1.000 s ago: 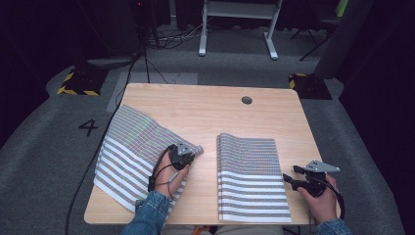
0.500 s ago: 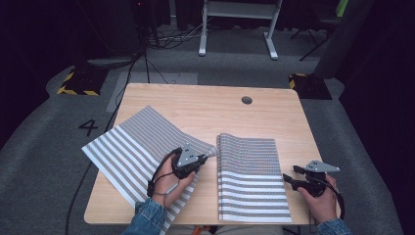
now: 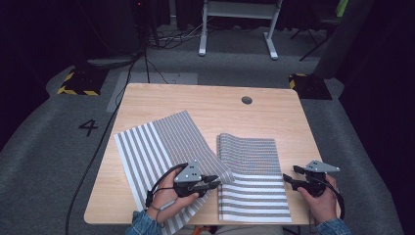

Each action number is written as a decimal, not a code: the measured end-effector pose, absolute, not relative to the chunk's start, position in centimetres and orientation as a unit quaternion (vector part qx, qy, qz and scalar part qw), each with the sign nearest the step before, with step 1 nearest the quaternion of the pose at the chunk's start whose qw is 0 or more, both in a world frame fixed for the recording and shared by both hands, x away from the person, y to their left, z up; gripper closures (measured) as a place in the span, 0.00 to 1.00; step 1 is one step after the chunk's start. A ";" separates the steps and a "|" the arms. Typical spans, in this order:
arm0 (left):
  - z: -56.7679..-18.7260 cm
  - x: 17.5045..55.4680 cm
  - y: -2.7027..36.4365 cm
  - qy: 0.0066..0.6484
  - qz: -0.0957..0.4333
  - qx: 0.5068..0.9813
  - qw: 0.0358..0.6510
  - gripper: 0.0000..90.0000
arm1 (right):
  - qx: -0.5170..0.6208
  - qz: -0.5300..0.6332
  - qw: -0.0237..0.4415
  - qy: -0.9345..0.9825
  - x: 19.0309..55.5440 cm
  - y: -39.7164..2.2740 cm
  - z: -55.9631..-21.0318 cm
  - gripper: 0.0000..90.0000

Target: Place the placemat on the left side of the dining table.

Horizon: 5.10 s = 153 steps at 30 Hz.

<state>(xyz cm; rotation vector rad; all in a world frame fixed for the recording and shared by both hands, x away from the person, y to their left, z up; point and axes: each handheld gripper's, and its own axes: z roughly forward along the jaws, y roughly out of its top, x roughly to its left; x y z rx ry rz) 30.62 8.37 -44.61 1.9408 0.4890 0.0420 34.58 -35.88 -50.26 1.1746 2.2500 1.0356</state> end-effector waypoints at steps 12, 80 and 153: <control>-44.4 27.9 11.3 0.309 0.090 0.802 0.503 0.44 | 0.420 0.370 0.199 0.804 34.6 -35.9 -50.3 0.42; -45.3 24.1 19.5 0.442 0.149 0.831 0.305 0.94 | 0.419 0.370 0.197 0.806 34.6 -35.8 -50.3 0.40; -49.3 30.5 5.6 0.366 0.119 0.863 0.327 0.44 | 0.414 0.369 0.197 0.809 34.6 -35.7 -50.3 0.39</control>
